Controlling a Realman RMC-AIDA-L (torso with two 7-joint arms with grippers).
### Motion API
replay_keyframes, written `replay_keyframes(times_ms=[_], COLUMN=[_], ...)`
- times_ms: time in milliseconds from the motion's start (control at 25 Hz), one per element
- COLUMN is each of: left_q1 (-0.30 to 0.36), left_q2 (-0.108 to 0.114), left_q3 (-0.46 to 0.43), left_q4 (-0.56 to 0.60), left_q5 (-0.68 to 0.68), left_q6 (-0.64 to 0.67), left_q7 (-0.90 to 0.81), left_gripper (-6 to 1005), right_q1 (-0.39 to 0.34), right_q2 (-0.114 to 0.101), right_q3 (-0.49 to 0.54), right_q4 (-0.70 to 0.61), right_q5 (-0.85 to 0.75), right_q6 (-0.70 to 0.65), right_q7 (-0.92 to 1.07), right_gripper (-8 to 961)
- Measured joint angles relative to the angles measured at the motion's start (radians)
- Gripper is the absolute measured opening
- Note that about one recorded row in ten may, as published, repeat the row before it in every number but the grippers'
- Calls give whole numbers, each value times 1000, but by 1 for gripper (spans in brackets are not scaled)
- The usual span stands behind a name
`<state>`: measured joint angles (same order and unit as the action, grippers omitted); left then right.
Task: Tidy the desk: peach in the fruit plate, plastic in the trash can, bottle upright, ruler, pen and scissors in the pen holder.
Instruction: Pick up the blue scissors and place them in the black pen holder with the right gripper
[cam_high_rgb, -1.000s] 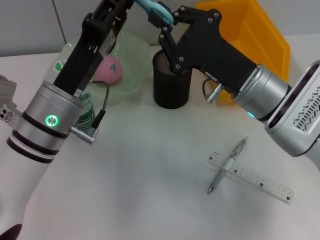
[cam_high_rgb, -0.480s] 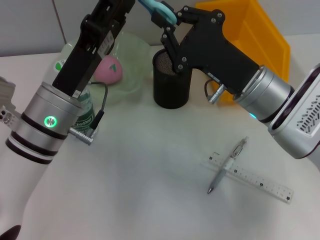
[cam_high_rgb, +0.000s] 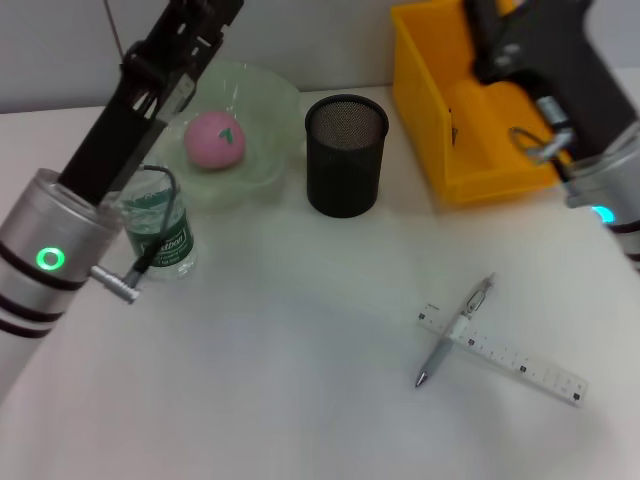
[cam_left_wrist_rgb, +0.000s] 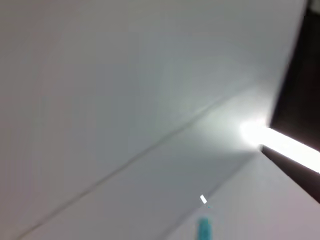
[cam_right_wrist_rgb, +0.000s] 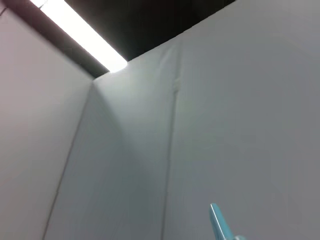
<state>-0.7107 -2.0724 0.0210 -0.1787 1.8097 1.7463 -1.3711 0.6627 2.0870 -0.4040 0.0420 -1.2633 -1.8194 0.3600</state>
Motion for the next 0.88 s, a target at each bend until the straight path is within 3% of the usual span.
replay_keyframes(times_ms=[160,200,240,280,320,400,440,560,600,640,680,720,880], left_q1=[-1,-13,-19,-25,-25,-33,-34,-32,-24,-24,-24,-7,20], left_q2=[1,2,2,3,3,5,5,5,4,4,4,2,3], left_q3=[5,9,9,11,11,29,63,178,275,275,275,365,412], left_q4=[69,166,191,223,223,303,354,434,484,484,484,538,586], left_q5=[58,145,172,205,205,279,301,307,304,304,304,303,303], left_q6=[64,144,163,180,180,206,210,211,211,211,211,202,182], left_q7=[-2,3,3,3,3,7,13,42,70,70,70,92,112], left_gripper=[699,698,698,697,697,697,697,697,697,697,697,697,697], right_q1=[-38,-62,-62,-87,-87,-123,-123,-149,-154,-154,-155,-155,-130], right_q2=[-4,-5,-5,-7,-7,-11,-11,-16,-18,-18,-19,-19,-28], right_q3=[11,3,3,-17,-17,-73,-73,-123,-131,-131,-131,-131,-132], right_q4=[-97,-178,-178,-278,-278,-448,-448,-628,-735,-735,-837,-837,-1052], right_q5=[-1,-6,-6,-16,-16,-44,-44,-121,-201,-201,-286,-286,-474], right_q6=[-3,7,7,25,25,62,62,90,98,98,103,103,102], right_q7=[199,329,329,481,481,694,694,887,1006,1006,1122,1122,1353], right_gripper=[82,82,82,82,82,82,82,82,82,82,82,82,82])
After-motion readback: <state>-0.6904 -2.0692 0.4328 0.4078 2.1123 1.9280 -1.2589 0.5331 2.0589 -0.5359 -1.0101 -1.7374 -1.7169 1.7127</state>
